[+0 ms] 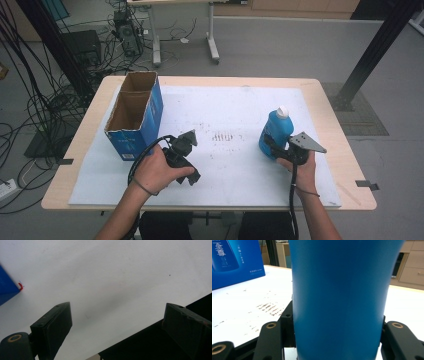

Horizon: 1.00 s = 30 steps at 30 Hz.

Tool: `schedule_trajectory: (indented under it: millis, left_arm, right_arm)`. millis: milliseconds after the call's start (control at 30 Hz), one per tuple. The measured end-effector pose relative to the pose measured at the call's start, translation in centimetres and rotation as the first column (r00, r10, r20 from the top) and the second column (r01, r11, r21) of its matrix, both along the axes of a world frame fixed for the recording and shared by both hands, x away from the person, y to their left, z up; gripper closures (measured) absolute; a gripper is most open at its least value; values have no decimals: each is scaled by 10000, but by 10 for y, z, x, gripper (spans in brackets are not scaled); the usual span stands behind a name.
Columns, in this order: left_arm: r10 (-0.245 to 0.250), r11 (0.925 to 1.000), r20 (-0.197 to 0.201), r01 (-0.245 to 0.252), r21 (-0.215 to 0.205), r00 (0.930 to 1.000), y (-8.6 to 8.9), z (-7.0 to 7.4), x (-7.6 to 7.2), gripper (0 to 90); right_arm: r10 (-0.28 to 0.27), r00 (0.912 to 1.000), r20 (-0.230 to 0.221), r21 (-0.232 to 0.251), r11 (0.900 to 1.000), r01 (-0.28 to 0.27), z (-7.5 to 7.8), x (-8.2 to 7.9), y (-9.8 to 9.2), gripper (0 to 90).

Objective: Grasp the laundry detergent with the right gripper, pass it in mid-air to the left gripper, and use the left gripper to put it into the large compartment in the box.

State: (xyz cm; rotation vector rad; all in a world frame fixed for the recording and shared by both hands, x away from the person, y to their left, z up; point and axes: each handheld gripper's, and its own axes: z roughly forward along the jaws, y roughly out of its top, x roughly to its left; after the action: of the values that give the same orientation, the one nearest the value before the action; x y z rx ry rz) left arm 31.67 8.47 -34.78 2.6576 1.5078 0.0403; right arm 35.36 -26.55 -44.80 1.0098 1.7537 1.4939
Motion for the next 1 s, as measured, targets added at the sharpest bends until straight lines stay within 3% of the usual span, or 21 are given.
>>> schedule_trajectory:
  millis: [467, 1000]
  left_arm:
    - [-8, 10000, -38, 8, 39, 10000, -1, -1, -1, 93]
    - [-7, 9998, 173, 11, -187, 9998, 1, 8, -2, 93]
  right_arm:
    - [-24, 10000, 19, -8, 10000, 24, 0, 0, 0, 432]
    - [69, 10000, 29, -91, 9999, -69, 0, 0, 0, 433]
